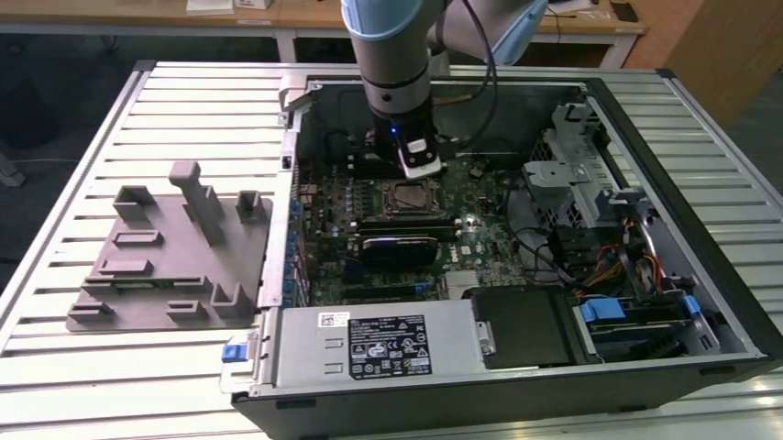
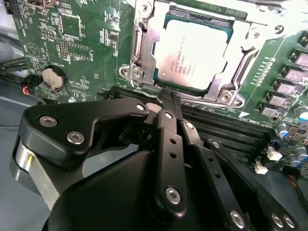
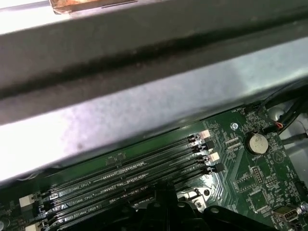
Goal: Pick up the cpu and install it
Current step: 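Install the first cpu locking lever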
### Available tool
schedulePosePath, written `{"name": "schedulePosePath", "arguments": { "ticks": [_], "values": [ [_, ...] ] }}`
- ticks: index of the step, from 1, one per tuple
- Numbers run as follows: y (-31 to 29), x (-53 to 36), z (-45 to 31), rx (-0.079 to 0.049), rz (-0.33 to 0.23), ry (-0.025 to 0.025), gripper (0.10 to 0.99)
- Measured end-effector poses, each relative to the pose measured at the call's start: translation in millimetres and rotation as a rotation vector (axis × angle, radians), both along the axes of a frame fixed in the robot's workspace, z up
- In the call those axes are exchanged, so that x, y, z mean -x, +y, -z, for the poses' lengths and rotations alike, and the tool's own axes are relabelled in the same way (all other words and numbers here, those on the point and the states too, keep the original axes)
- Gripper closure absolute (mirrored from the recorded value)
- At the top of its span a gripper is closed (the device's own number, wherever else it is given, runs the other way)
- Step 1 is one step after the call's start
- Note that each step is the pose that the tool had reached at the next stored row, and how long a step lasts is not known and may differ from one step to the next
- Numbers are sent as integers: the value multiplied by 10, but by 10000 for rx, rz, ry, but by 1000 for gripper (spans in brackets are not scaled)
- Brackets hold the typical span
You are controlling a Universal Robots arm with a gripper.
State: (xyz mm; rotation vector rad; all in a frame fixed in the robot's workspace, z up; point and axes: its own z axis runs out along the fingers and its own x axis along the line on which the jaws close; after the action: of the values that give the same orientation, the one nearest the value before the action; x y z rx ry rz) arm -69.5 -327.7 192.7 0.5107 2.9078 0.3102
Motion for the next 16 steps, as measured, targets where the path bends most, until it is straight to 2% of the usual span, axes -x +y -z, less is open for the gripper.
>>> {"name": "schedulePosePath", "arguments": {
  "ticks": [5, 9, 16],
  "values": [
    [0, -1, 20, 47, 3, -2, 980],
    [1, 0, 22, -12, 5, -2, 980],
    [1, -1, -87, -16, 4, -4, 980]
  ]
}}
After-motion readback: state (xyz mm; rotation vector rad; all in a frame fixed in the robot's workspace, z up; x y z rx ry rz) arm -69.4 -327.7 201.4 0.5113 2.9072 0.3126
